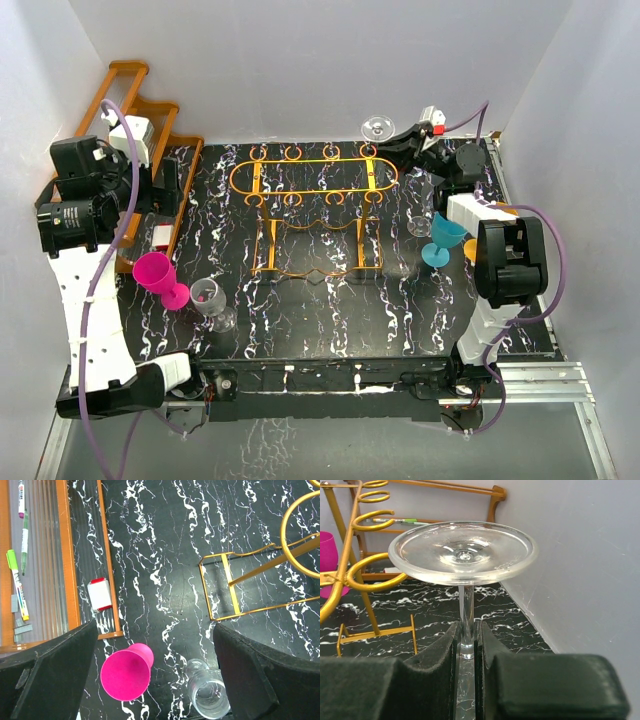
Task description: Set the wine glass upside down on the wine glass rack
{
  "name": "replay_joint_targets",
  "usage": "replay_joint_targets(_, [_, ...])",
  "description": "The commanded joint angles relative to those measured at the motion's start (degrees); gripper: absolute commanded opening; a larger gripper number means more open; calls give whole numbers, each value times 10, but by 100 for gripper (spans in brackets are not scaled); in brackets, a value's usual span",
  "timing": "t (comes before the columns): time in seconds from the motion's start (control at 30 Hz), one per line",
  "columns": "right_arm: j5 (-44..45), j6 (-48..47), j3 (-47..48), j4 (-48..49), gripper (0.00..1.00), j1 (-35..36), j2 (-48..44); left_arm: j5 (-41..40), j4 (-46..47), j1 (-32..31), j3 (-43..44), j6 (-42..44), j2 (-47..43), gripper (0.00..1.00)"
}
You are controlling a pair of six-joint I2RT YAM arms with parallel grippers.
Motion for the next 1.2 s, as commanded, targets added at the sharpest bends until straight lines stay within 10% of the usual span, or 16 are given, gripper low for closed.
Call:
replay_joint_targets(0.0, [-25, -1, -4, 67, 8, 5, -28, 11, -6, 3, -6, -6, -4, 97])
replay_joint_targets(1.17, [-55, 18, -37, 152, 8, 20, -36, 33, -7, 3, -14, -18, 13, 97])
